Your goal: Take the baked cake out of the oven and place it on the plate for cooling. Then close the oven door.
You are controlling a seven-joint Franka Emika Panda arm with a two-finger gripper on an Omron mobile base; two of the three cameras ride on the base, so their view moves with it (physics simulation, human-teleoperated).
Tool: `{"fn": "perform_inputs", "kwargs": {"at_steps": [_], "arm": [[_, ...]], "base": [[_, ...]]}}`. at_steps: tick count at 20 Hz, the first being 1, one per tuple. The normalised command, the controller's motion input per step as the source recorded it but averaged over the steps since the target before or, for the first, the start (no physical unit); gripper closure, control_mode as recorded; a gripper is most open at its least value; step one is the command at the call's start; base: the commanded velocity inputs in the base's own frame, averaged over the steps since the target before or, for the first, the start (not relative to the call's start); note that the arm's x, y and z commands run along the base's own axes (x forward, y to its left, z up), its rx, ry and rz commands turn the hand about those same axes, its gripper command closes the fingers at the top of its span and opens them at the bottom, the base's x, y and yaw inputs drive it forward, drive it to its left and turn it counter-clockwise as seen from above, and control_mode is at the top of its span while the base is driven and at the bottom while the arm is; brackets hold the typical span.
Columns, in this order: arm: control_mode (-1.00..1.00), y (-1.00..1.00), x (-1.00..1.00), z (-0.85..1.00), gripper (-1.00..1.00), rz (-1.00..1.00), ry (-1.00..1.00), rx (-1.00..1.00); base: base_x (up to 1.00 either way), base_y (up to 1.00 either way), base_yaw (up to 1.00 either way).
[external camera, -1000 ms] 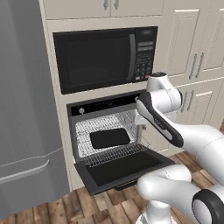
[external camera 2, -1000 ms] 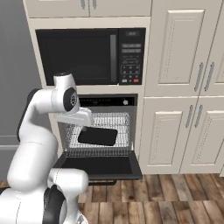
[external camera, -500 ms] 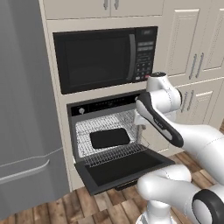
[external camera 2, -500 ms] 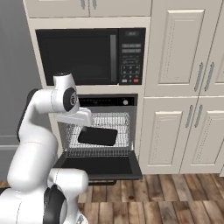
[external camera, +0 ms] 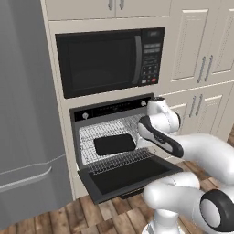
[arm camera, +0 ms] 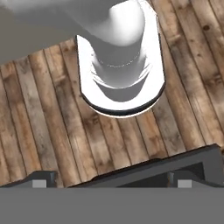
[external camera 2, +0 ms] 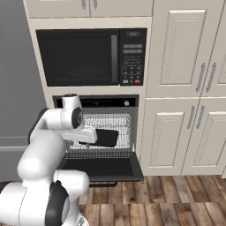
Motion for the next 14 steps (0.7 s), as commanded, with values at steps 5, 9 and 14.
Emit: {"fn": "perform_inputs", "kwargs": {"at_steps": [5,9,14], "arm": [[-1.00,0.00,0.71,-0.62,-1.00,0.08,0.02,0.00],[-1.00,0.00,0.78,-0.56,-1.00,0.07,0.01,0.00],[-1.00,0.00,0.48,-0.46,-1.00,0.10,0.08,0.00]], "base": [[0.00,0.00,0.00],[0.00,0.00,0.00],[0.00,0.00,0.00]]}}
